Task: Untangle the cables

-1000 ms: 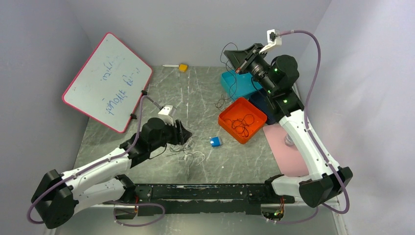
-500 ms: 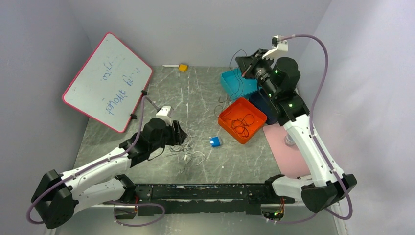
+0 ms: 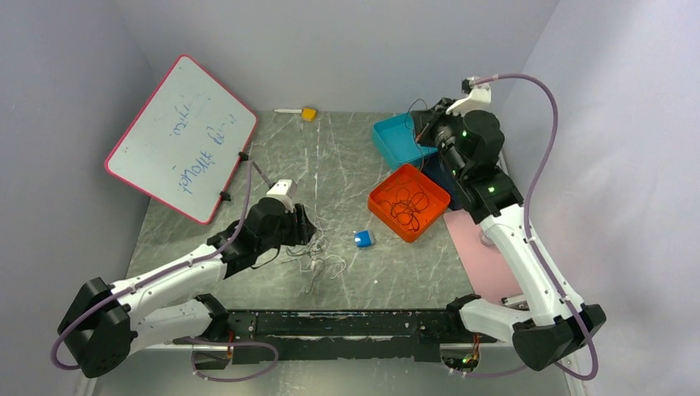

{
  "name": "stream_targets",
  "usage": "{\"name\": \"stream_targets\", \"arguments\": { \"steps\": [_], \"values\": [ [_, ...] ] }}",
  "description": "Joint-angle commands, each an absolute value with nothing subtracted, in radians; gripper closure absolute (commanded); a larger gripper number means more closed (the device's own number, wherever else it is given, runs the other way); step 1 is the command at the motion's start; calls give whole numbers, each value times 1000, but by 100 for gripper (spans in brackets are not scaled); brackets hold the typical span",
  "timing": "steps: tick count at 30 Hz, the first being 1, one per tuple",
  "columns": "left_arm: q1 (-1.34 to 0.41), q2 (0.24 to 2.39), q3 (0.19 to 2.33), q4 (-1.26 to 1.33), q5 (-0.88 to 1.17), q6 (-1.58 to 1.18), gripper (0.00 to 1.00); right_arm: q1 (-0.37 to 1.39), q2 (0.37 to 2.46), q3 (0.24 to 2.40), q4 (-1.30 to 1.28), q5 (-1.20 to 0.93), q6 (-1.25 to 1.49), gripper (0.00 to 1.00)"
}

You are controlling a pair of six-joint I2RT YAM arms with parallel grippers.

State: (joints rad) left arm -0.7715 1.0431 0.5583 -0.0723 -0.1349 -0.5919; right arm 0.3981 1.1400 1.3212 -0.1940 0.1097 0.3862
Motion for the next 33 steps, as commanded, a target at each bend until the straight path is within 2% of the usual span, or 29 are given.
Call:
{"name": "stream_targets", "arguments": {
  "steps": [1, 5, 14, 33],
  "values": [
    [-777, 1060, 589, -71, -140, -600, 47, 388, 1116, 1216, -207, 199, 375, 100],
    [-778, 1082, 595, -71, -135, -600, 47, 384, 1124, 1097, -175, 216, 378, 100],
    [-778, 1101, 601, -74, -132, -598, 47, 361, 1185, 974, -111, 243, 372, 100],
    [-778, 1097, 569, -75, -126, -616, 47, 287, 1359, 897, -131, 85, 367, 100]
  ]
}}
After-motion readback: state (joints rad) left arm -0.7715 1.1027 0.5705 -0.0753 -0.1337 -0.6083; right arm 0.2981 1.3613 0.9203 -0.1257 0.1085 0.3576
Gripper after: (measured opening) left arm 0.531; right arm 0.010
